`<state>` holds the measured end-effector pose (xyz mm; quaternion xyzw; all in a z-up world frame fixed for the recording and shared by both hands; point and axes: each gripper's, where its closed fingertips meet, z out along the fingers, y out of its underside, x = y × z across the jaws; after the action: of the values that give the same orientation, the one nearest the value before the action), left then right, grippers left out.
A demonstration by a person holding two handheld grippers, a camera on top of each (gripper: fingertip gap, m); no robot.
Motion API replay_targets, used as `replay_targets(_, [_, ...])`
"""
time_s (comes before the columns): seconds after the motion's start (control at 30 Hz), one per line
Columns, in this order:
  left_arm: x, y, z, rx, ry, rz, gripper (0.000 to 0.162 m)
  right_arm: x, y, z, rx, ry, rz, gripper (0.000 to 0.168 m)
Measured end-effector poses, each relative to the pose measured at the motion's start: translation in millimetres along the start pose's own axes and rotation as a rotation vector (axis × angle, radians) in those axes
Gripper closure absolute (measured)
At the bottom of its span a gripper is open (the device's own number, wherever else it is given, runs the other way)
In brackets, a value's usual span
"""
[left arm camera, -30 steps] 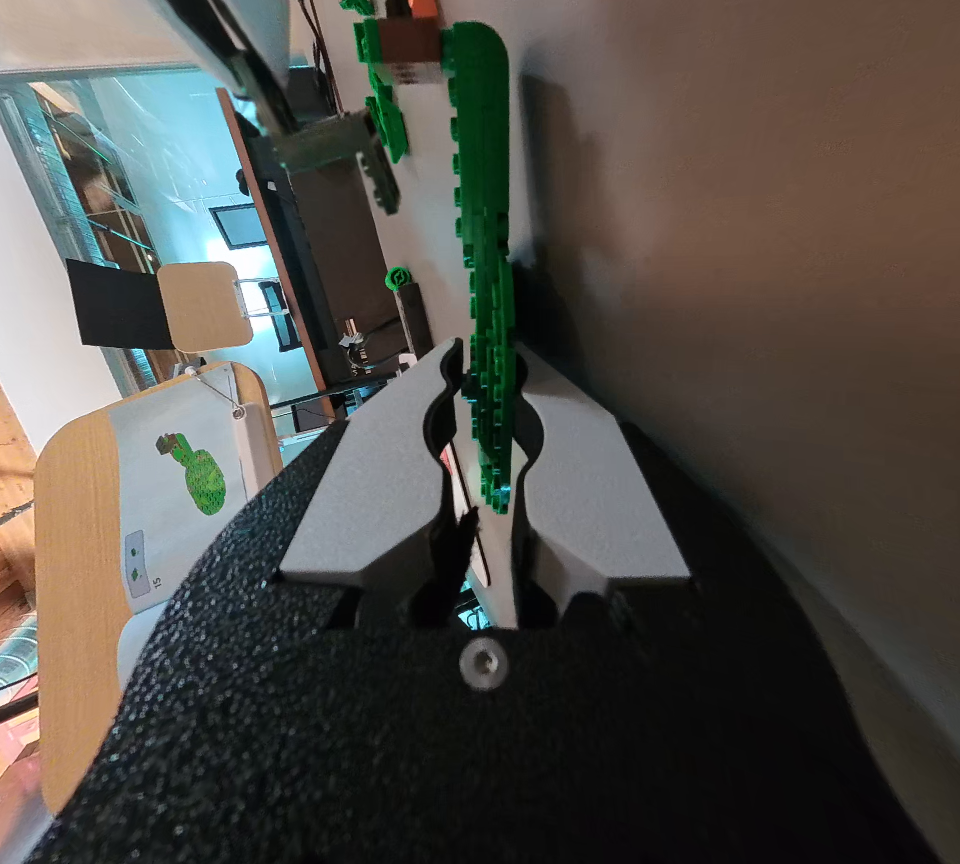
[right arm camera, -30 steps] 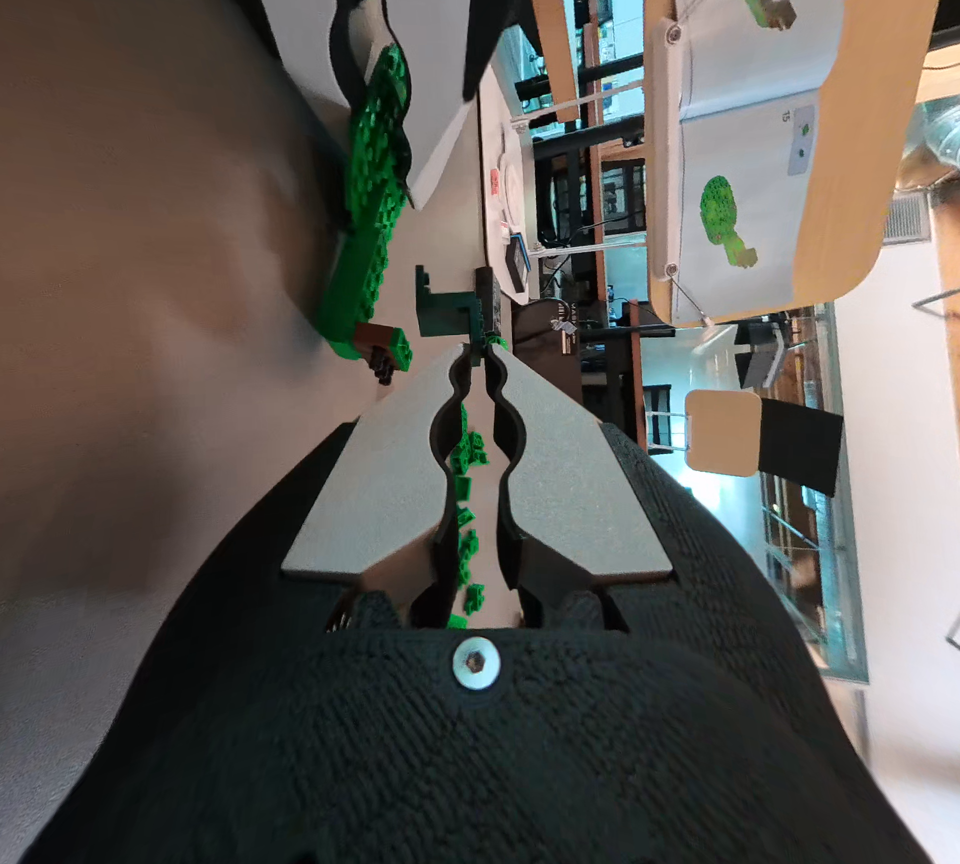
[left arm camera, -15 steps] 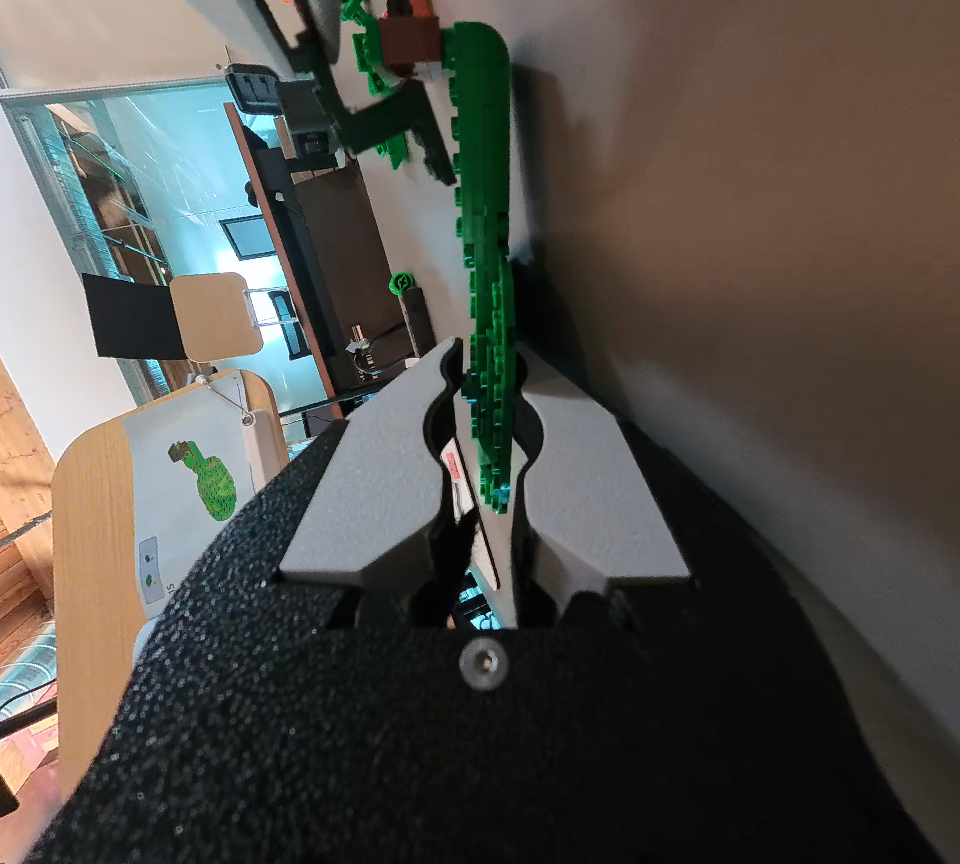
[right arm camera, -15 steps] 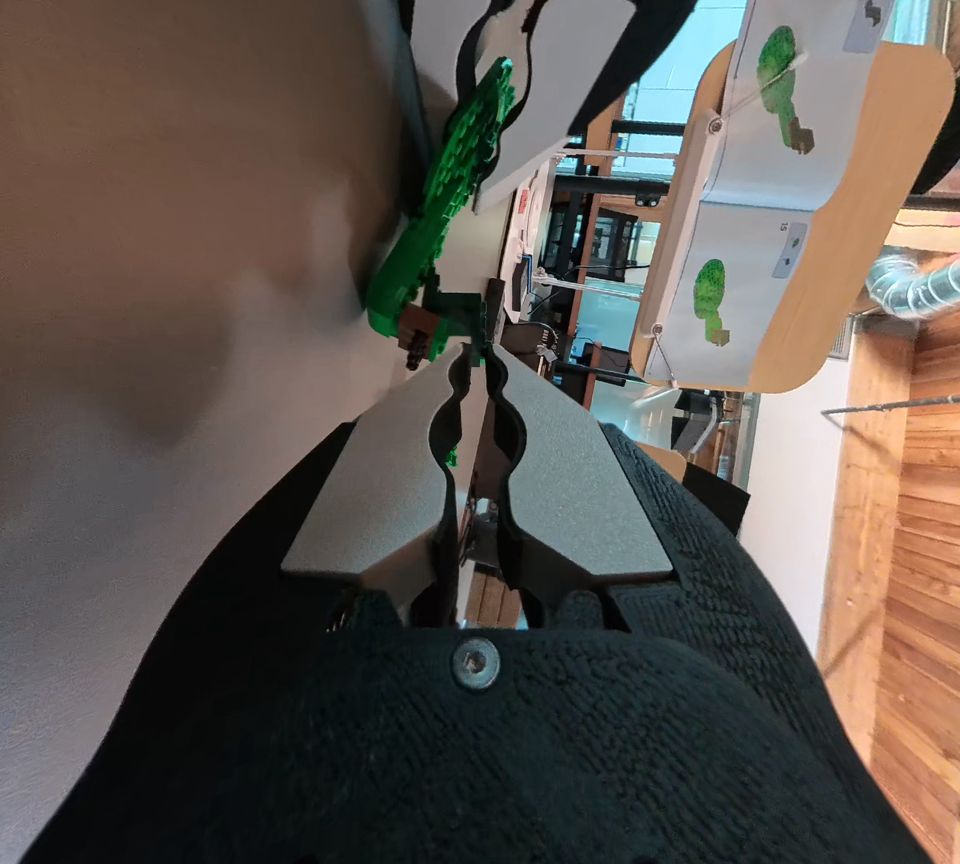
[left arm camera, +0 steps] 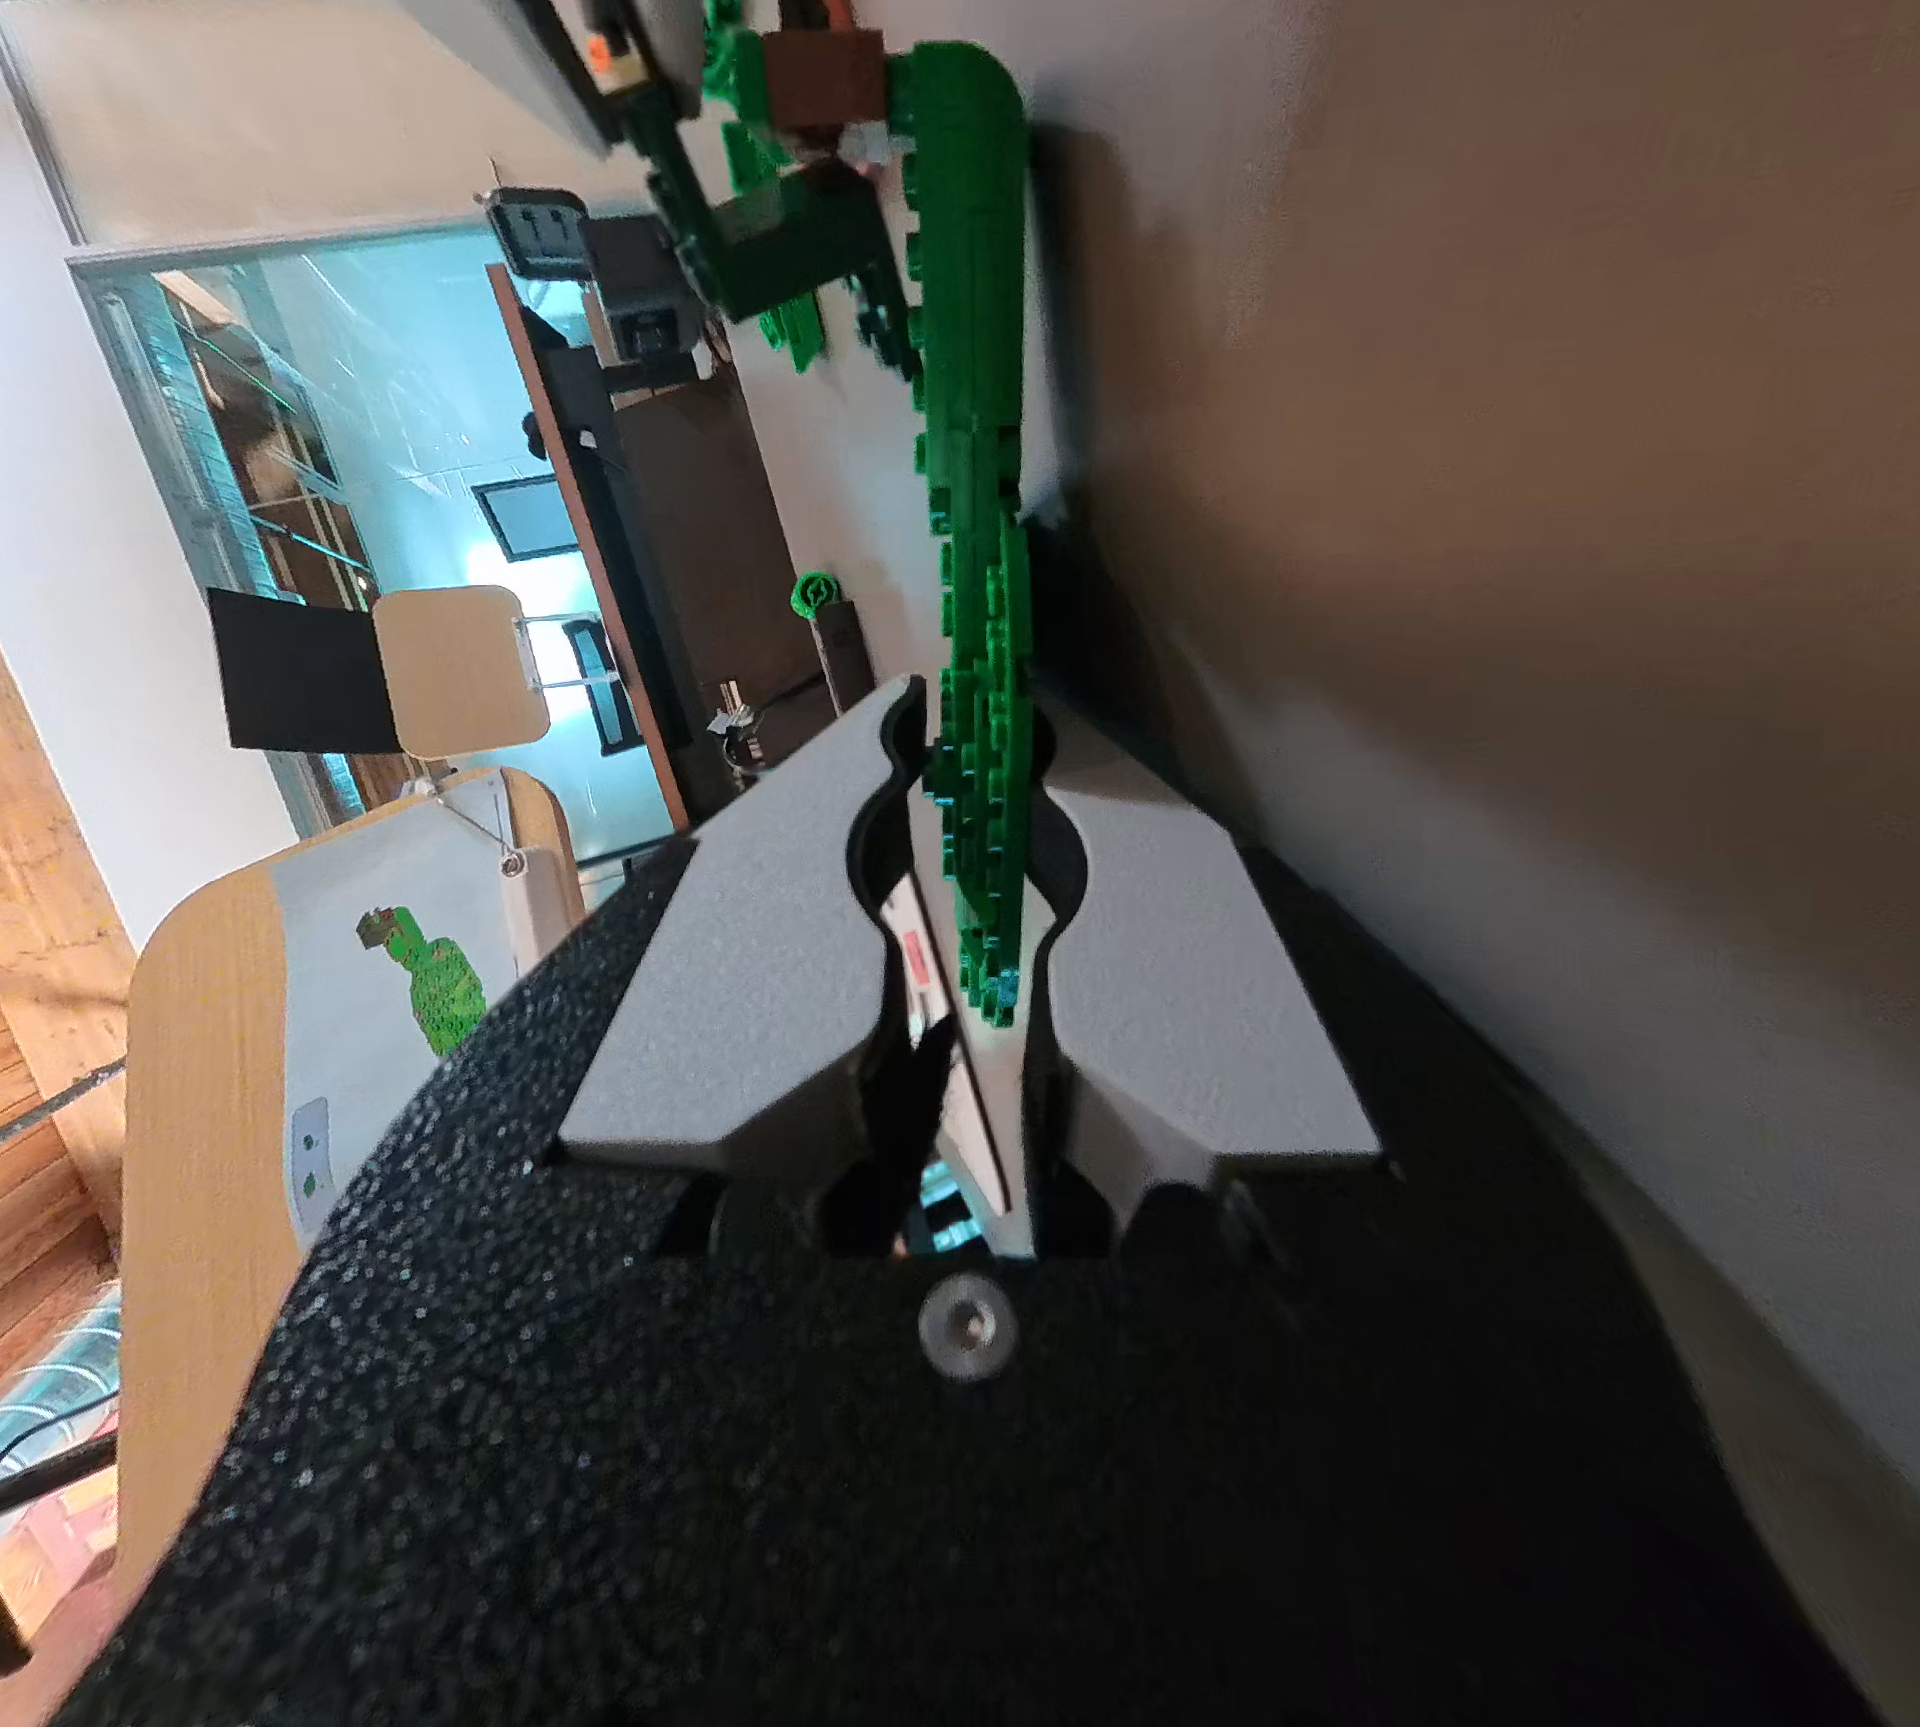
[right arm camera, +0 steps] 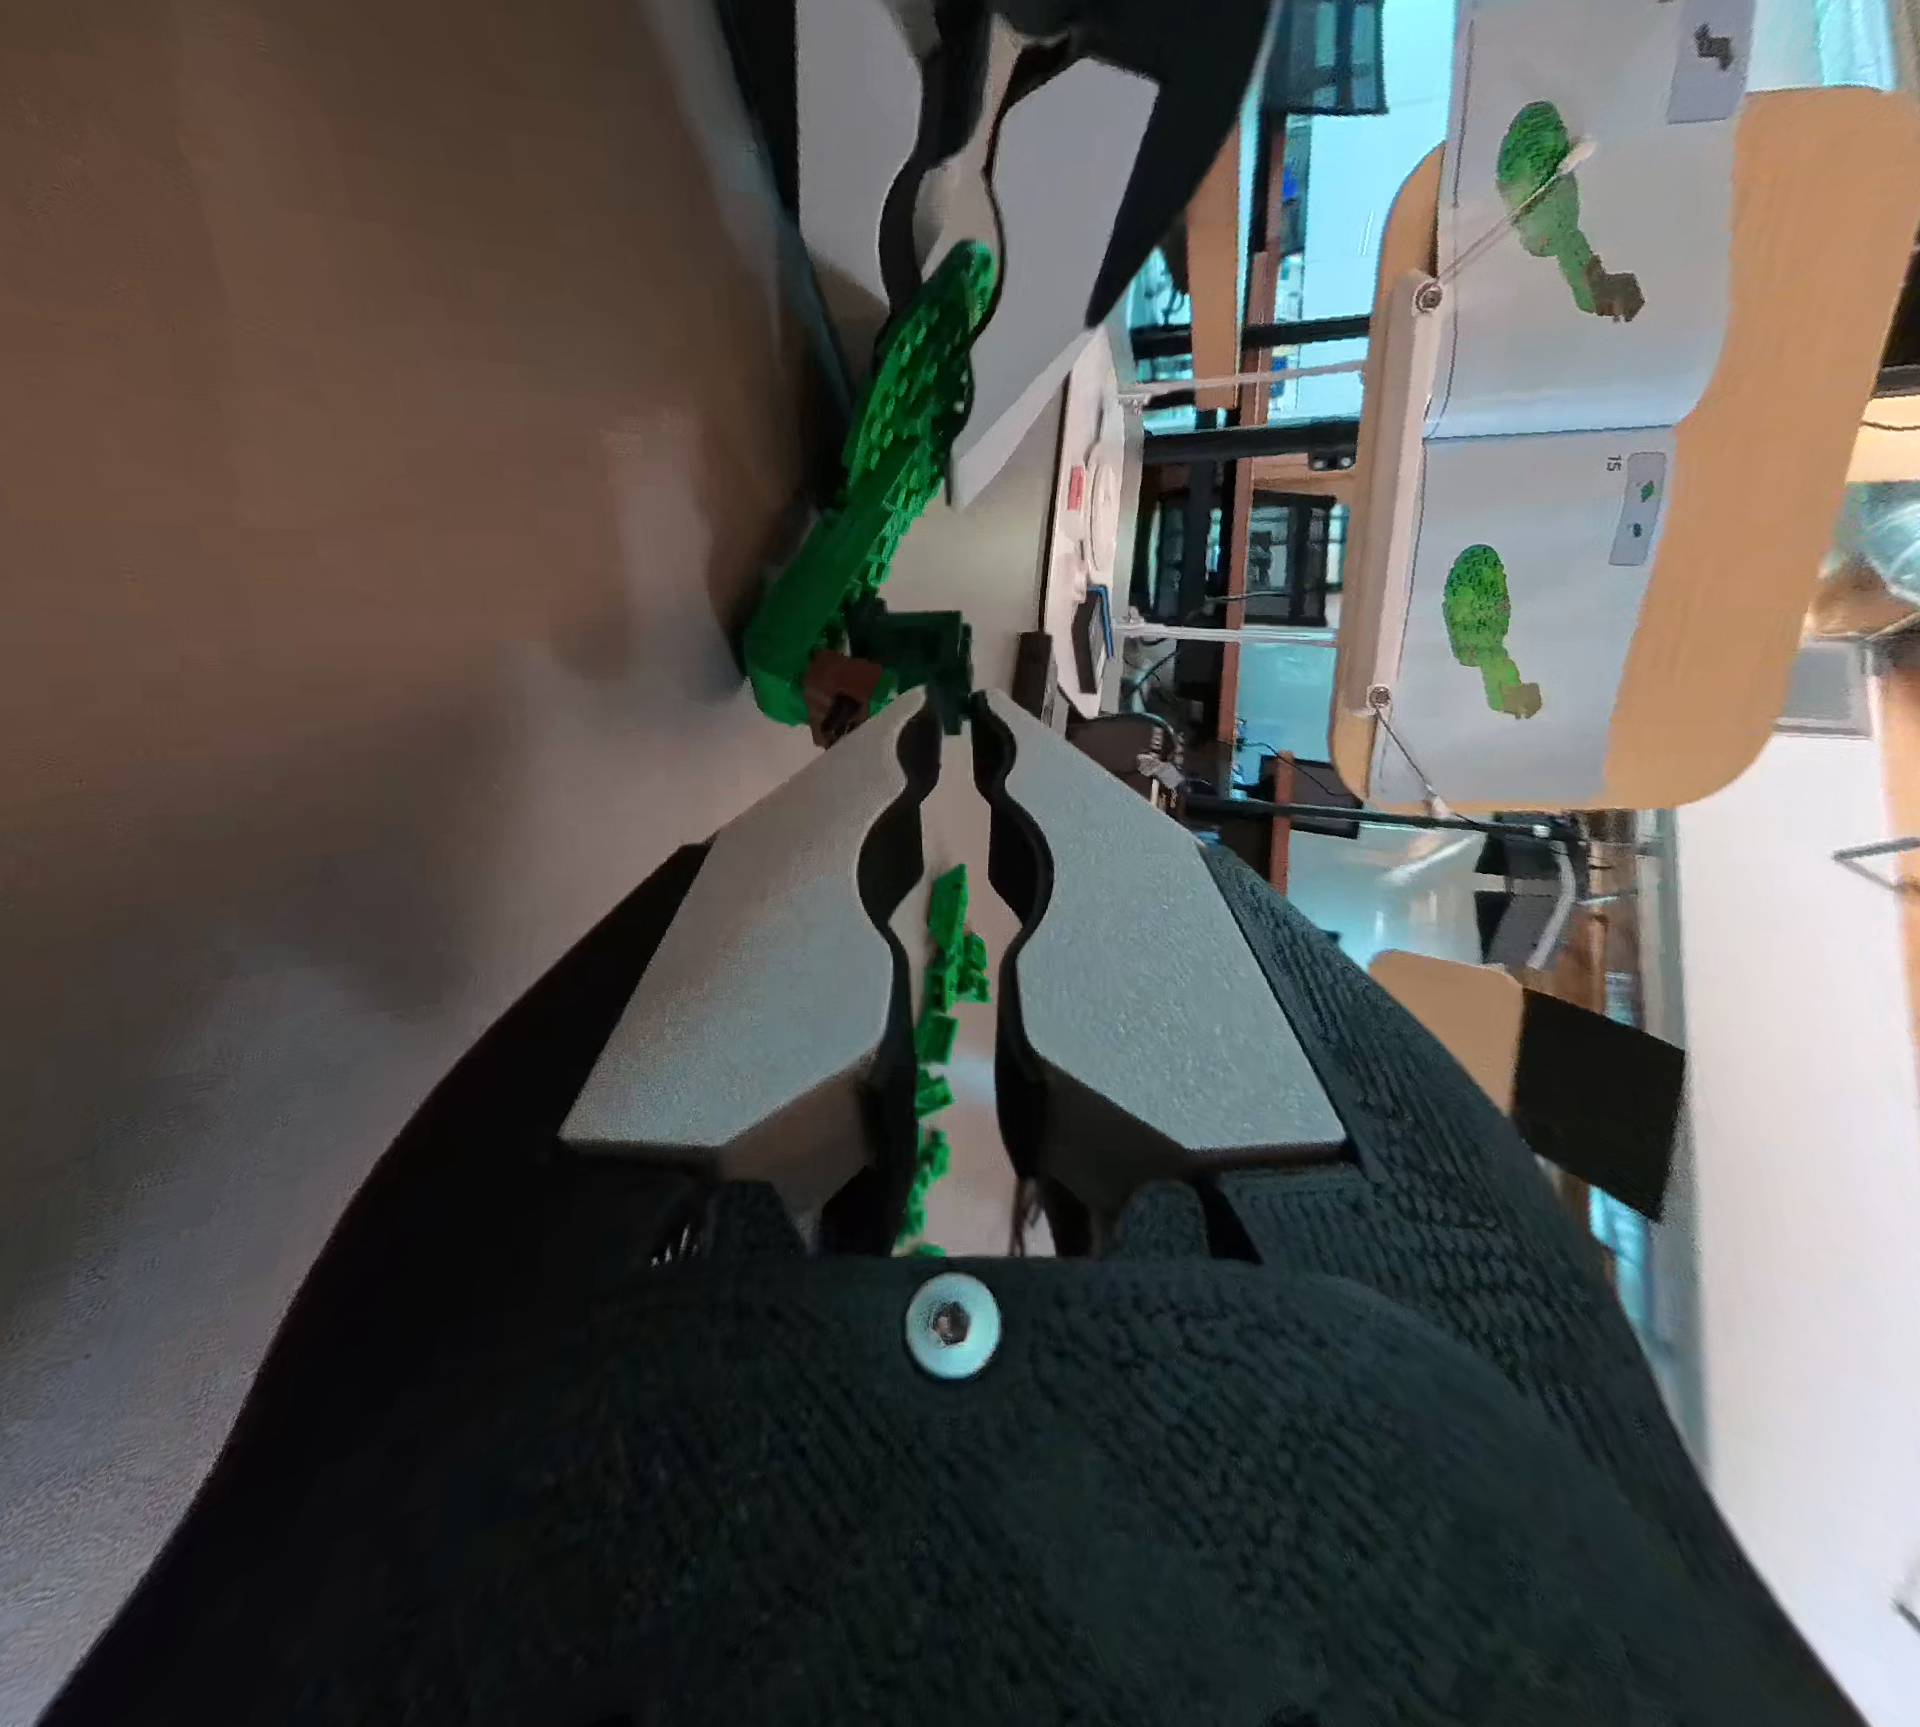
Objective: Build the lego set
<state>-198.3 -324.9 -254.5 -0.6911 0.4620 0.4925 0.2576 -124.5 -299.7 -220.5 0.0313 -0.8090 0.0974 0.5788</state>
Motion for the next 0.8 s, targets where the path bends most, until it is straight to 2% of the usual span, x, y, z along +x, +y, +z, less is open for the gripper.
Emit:
replay_targets(0.53, [-21, -26, -15, 0.214, -0.112, -0.118, 0.149, 32, -26, -34, 0.177, 0.052, 0.148, 0.165])
replay_targets(0.7, [-28, -16, -12, 0.137, -0.177, -0.082, 0.149, 27, -21, -33, 0.136, 0.040, 0.096, 0.165])
replay_targets(0.8, [-22, -1, -5, 0.040, -0.154, -0.047, 0.149, 40, -11, -34, 0.080, 0.150, 0.049, 0.165])
